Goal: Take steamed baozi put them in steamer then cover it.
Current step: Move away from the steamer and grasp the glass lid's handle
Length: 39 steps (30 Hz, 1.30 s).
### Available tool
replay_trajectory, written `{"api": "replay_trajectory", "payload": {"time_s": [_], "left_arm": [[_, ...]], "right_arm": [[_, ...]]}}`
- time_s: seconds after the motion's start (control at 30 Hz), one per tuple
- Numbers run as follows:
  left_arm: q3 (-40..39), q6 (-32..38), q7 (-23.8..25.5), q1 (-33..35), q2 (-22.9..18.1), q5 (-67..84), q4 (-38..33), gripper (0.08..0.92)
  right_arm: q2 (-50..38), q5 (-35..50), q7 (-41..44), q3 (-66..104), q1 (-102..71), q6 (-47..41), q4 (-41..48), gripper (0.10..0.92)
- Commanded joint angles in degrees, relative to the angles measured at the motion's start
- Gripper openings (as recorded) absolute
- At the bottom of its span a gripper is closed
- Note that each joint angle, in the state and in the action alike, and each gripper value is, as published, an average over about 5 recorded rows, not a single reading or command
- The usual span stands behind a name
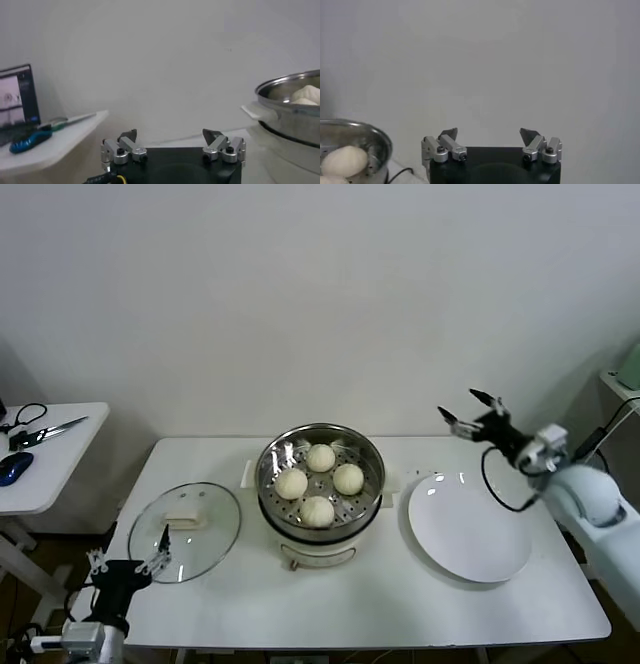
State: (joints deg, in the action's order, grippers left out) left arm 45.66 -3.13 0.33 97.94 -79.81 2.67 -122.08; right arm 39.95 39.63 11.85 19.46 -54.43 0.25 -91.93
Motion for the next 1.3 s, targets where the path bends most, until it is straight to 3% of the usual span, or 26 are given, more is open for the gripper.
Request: {"api": "replay_trajectory", "payload": {"time_s": [0.03, 0.23, 0.5, 0.7, 0.93, 1.3], "left_arm": [[0.0, 4.6, -0.4, -1.5, 0.9, -4.9, 2.0, 0.823], [0.2, 8.4, -5.1, -1.8, 1.3, -12.8, 5.4, 0.823], [0.5, 17.8, -27.1, -1.3, 3.7, -55.5, 13.3, 0.823], [-2.1, 16.8, -33.2, -0.3, 5.6, -73.7, 20.9, 0.823], [-3.7, 14.9, -33.9, -5.9, 4.6, -80.6, 28.4, 0.823], [-7.0, 12.5, -26.0, -15.1, 4.8, -78.4, 36.7, 0.823]], "right_arm": [[18.2, -6.2, 2.1, 30.5, -37.6, 21.2, 0.1, 0.823], [24.2, -8.6, 0.4, 27.4, -38.0, 27.8, -0.3, 0.823], [26.3, -15.7, -5.0, 21.8, -37.1, 28.1, 0.7, 0.823], [27.1, -18.1, -7.5, 20.2, -37.3, 27.0, 0.4, 0.823], [27.8, -18.2, -8.3, 20.3, -38.0, 27.6, 0.0, 0.823], [29.0, -18.4, -8.3, 21.1, -39.6, 29.1, -0.9, 0.823]]}}
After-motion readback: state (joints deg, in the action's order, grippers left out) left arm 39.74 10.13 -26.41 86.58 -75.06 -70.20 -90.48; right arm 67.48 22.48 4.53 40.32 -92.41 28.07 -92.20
